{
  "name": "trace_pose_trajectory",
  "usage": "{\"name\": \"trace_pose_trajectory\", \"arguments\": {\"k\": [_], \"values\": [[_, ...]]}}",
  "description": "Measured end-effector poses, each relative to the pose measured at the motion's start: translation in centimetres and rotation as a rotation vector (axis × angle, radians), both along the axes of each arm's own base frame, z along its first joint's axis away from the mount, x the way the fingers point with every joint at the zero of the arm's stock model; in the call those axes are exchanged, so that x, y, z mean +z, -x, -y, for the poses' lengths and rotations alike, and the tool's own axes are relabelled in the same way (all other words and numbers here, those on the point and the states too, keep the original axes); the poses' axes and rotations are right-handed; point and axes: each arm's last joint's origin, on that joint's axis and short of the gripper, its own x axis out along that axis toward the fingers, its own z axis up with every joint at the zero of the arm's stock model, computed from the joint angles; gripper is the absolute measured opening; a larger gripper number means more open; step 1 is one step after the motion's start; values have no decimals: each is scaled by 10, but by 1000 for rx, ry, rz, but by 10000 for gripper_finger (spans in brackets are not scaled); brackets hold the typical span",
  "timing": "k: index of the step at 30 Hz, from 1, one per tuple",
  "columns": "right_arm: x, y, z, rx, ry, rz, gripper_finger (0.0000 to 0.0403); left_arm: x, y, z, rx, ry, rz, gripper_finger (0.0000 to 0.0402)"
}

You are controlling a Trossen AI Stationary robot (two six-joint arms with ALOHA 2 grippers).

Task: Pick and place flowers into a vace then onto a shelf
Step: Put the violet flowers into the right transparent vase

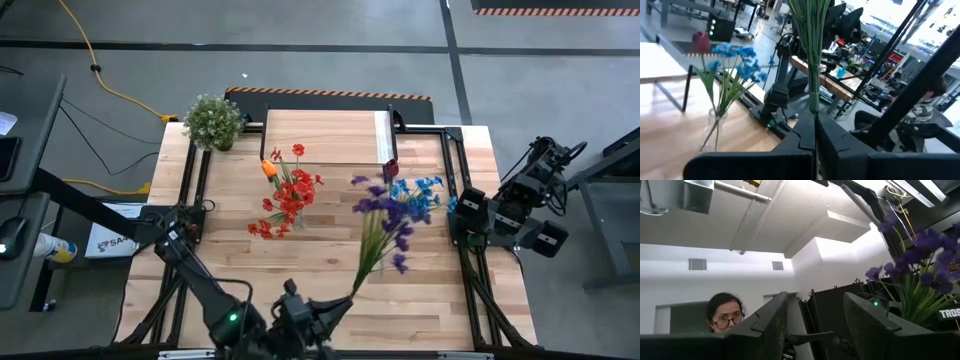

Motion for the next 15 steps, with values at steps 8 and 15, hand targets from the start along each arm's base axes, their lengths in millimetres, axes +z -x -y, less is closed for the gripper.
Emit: {"name": "trace_pose_trajectory", "arguments": {"k": [8, 15], "values": [[-4, -4, -3, -64, 72, 10, 184, 13, -30, -30, -33, -57, 9, 31], [-11, -14, -9, -238, 215, 19, 184, 25, -51, -54, -114, -97, 68, 31]]}}
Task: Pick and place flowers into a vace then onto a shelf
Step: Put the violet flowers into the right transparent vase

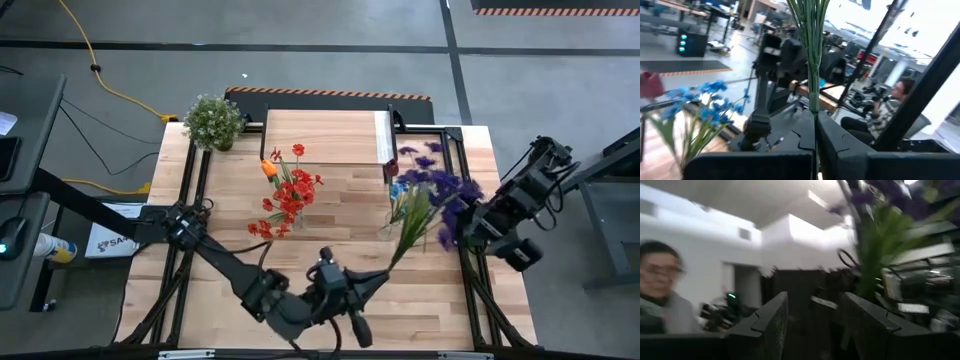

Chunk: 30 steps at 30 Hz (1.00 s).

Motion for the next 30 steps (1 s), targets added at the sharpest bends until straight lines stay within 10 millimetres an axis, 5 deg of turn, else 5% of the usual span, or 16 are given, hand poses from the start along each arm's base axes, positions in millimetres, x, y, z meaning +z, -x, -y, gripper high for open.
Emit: {"name": "trace_pose_trajectory", "arguments": {"k": [11, 30], "values": [[-11, -9, 1, -265, 118, -88, 184, 7, -17, -22, -81, -9, 64, 31], [-10, -15, -1, -445, 185, -53, 184, 7, -40, -62, -132, -8, 82, 31]]}}
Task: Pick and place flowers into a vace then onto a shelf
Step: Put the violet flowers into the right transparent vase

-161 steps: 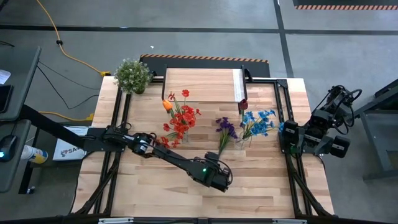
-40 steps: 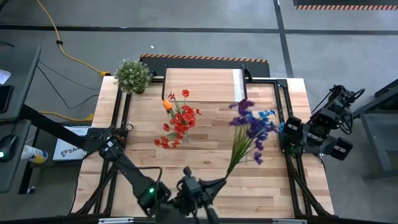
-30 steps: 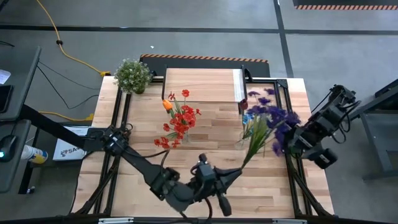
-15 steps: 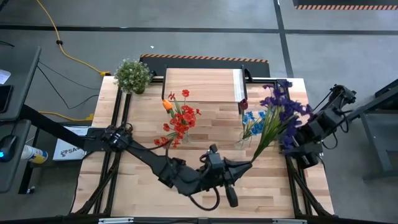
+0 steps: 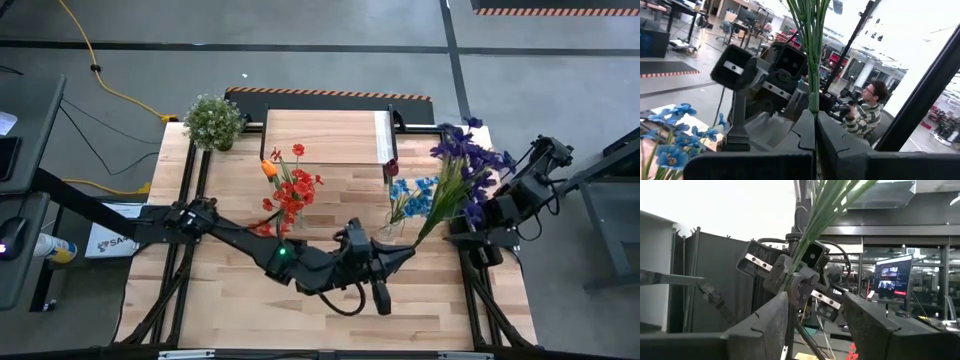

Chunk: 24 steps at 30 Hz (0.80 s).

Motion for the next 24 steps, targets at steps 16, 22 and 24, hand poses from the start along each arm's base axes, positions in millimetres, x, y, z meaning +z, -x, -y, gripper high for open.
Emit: {"name": "trace_pose_trajectory", "arguments": {"k": [16, 22, 24], "values": [[1, -19, 17, 67, -100, 4, 184, -7, -9, -9, -8, 13, -18, 31], [-1, -34, 19, 119, -121, 6, 184, -8, -9, -9, -4, 11, -24, 31], [-1, -38, 20, 129, -128, 10, 184, -10, -10, -8, 5, 9, -31, 31]]}}
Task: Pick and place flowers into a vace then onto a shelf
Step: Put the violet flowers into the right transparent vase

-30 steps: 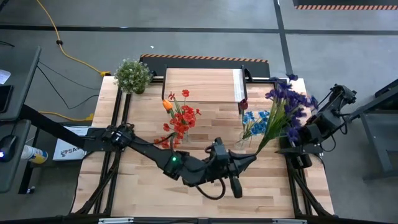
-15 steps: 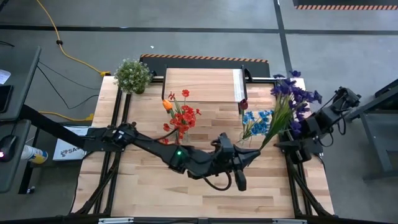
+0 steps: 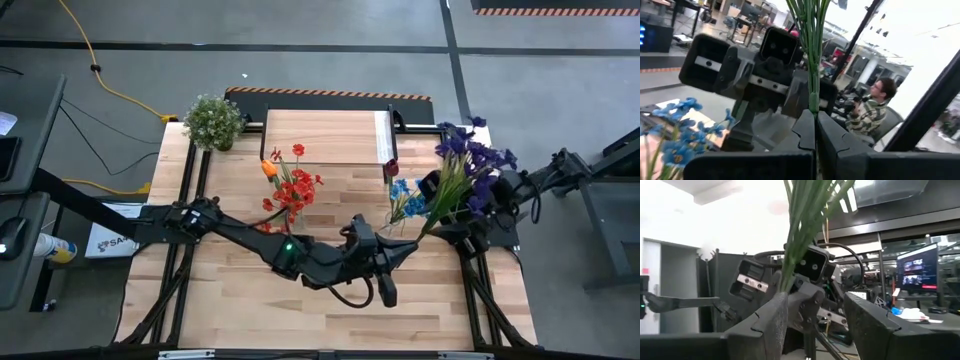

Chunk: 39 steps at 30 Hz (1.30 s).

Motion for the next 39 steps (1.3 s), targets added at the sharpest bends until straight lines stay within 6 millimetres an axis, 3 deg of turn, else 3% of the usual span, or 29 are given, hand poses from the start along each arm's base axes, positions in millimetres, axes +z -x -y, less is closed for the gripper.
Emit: {"name": "trace_pose_trajectory", "arguments": {"k": [8, 21, 39], "values": [[2, -7, 4, 47, -20, -5, 184, -5, -1, 0, 21, 21, -36, 31], [28, -28, -6, 57, 103, -98, 184, -7, 0, -1, 43, 20, -54, 31], [43, -8, 11, -5, 106, -80, 130, -9, 4, 6, 97, 5, -76, 31]]}}
